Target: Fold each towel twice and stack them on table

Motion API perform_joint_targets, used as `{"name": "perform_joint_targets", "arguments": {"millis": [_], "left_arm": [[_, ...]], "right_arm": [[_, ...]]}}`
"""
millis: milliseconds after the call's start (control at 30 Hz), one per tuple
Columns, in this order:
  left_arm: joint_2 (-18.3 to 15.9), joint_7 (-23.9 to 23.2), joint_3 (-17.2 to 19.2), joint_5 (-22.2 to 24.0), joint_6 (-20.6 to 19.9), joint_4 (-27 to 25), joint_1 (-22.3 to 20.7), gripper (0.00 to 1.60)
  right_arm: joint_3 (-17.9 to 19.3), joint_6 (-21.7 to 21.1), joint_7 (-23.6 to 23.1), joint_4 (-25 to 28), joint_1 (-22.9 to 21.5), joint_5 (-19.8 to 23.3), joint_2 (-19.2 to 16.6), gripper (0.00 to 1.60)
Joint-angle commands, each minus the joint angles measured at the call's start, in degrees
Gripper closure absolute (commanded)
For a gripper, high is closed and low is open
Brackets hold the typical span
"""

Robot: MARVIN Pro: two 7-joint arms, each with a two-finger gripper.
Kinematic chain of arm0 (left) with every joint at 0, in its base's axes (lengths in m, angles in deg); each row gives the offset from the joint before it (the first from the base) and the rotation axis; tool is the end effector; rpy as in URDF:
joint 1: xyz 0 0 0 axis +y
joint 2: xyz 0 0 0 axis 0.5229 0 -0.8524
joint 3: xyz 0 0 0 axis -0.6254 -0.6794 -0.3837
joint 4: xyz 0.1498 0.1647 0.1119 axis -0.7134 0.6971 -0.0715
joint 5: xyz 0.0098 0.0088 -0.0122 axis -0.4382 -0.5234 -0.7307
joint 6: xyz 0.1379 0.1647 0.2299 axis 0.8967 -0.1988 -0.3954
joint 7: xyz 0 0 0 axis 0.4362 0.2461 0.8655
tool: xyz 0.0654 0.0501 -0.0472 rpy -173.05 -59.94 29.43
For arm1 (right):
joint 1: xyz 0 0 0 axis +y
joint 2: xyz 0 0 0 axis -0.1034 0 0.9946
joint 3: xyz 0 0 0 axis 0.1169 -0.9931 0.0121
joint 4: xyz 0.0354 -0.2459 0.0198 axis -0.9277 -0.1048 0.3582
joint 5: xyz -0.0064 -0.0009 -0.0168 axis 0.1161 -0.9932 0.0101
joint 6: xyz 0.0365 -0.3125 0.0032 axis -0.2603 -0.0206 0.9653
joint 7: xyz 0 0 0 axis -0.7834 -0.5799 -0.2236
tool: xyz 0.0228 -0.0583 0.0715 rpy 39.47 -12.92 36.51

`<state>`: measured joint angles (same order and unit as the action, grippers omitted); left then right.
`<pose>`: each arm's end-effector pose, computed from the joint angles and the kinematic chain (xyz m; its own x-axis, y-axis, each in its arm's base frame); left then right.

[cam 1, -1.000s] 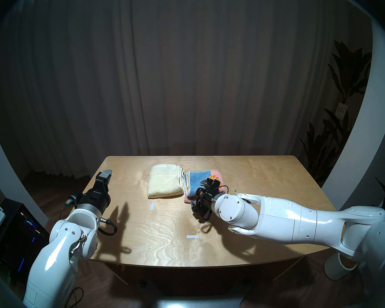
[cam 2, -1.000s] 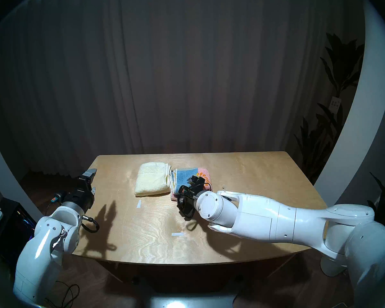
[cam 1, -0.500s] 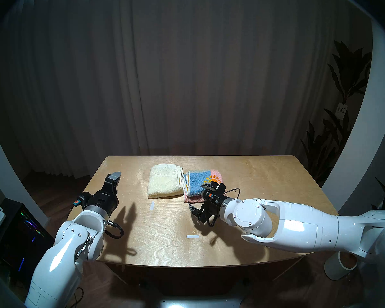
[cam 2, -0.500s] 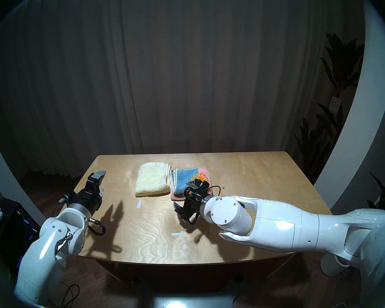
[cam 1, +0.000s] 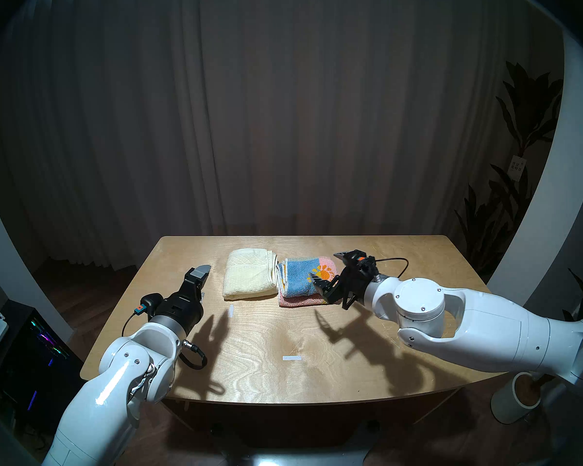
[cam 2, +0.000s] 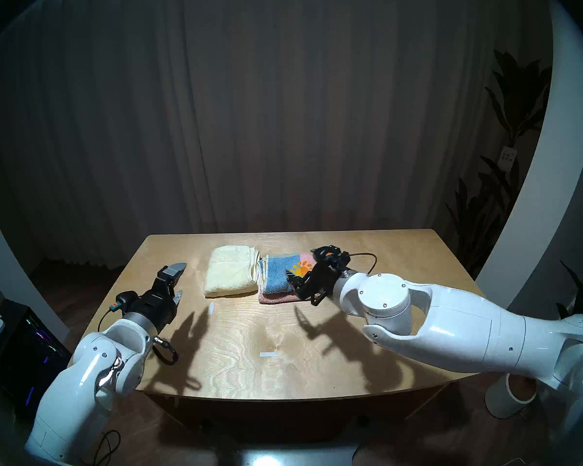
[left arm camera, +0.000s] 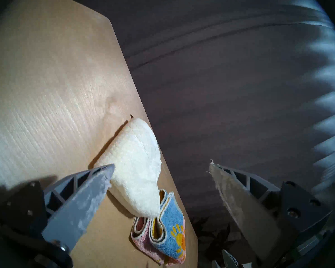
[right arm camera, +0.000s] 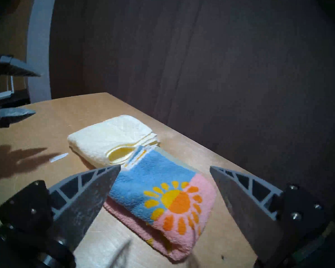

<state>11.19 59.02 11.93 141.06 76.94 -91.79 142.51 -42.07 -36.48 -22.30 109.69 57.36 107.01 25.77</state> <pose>0.3326 0.0213 -0.2467 0.2274 0.9292 0.2914 0.1561 -0.3301 0.9309 0.3800 0.0695 -0.2220 0.1688 0.3196 0.9324 0.5282 -0.8280 0.1882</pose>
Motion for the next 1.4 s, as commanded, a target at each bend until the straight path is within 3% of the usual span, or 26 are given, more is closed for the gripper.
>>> {"name": "perform_joint_targets", "arguments": {"millis": [0,333,600,1133,1367], "left_arm": [[1.0,-0.5,-2.1,0.5,-1.1,-2.2,-2.3,0.00],[2.6,-0.2,-6.0,2.0,-3.1,-2.6,-4.0,0.00],[4.4,0.0,-8.5,4.2,-4.4,-2.4,-6.2,0.00],[8.9,2.2,-10.8,8.3,-4.1,1.4,-11.4,0.00],[11.0,4.4,-11.1,8.3,-0.9,3.7,-12.3,0.00]], "right_arm": [[3.3,3.8,1.9,-0.4,3.0,8.2,-5.5,0.00],[5.1,8.8,2.3,-0.6,7.5,23.3,-8.6,0.00],[7.0,15.5,0.4,0.6,10.7,35.7,-10.3,0.00],[10.9,29.4,-8.9,1.6,17.3,62.4,-8.9,0.00],[12.5,31.1,-15.5,1.0,19.8,71.6,-6.3,0.00]]}}
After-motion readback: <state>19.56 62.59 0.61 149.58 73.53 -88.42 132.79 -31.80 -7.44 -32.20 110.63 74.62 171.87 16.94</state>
